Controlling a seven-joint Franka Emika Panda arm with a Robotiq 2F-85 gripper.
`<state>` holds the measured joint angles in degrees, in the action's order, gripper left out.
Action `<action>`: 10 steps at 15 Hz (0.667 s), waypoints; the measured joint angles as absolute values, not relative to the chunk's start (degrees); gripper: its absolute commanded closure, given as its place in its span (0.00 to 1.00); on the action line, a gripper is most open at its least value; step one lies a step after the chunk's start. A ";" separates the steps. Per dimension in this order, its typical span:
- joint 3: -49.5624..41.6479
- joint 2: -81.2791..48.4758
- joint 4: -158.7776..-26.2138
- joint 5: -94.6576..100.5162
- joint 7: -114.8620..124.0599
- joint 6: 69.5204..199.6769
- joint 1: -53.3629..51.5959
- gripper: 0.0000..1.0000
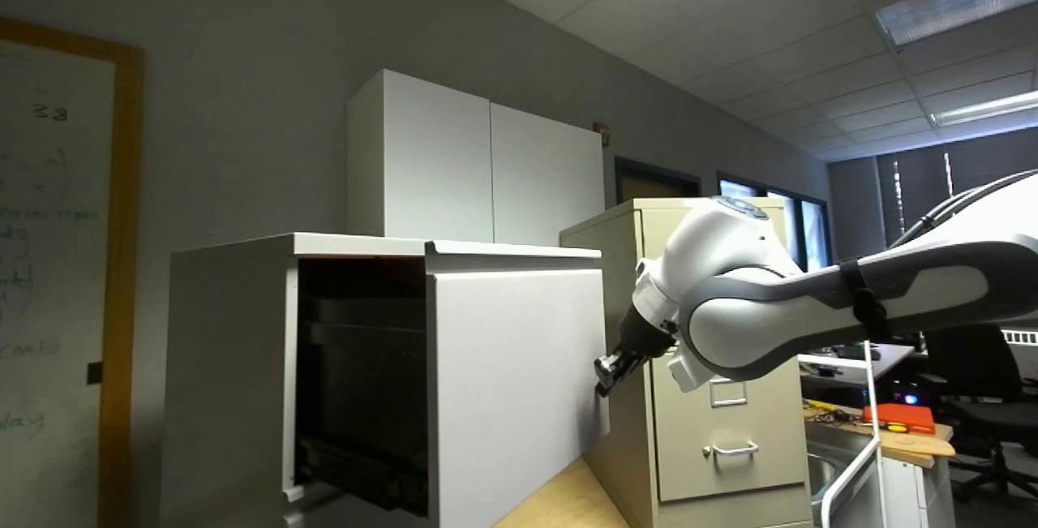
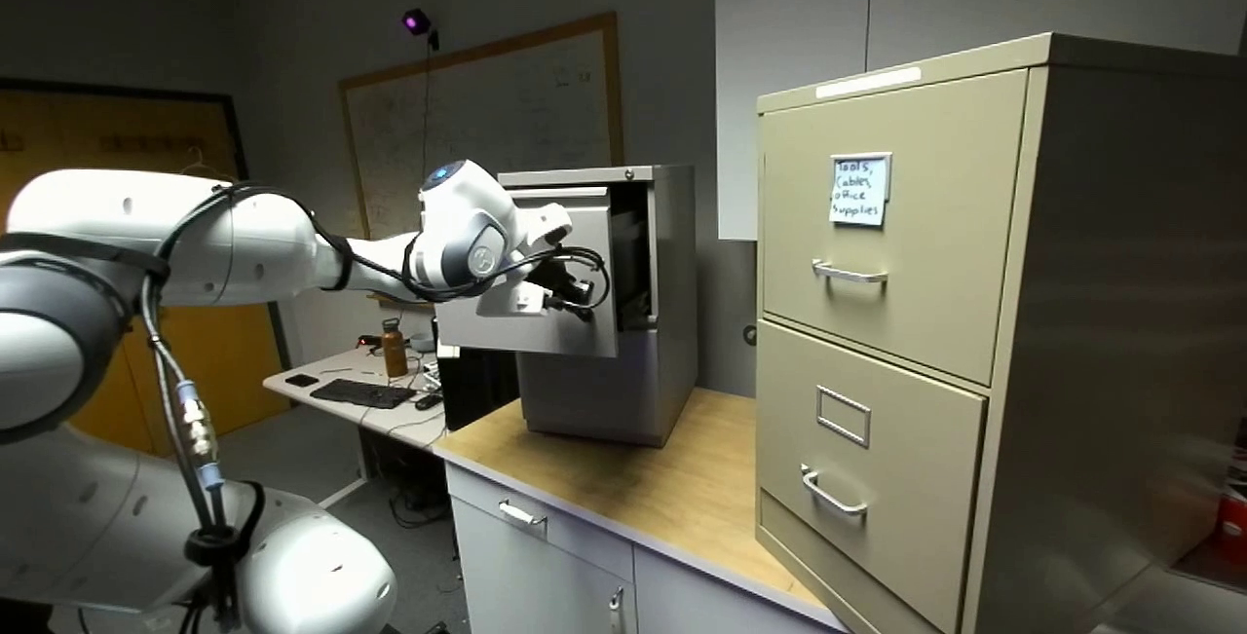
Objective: Close the top drawer of the file cabinet
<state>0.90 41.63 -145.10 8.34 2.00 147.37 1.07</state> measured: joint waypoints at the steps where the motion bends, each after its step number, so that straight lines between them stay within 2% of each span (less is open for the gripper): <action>1: 0.81 41.44 -145.20 8.30 1.68 148.76 0.80 0.99; 10: -5.81 32.87 -142.65 1.50 -7.02 161.13 -7.00 0.99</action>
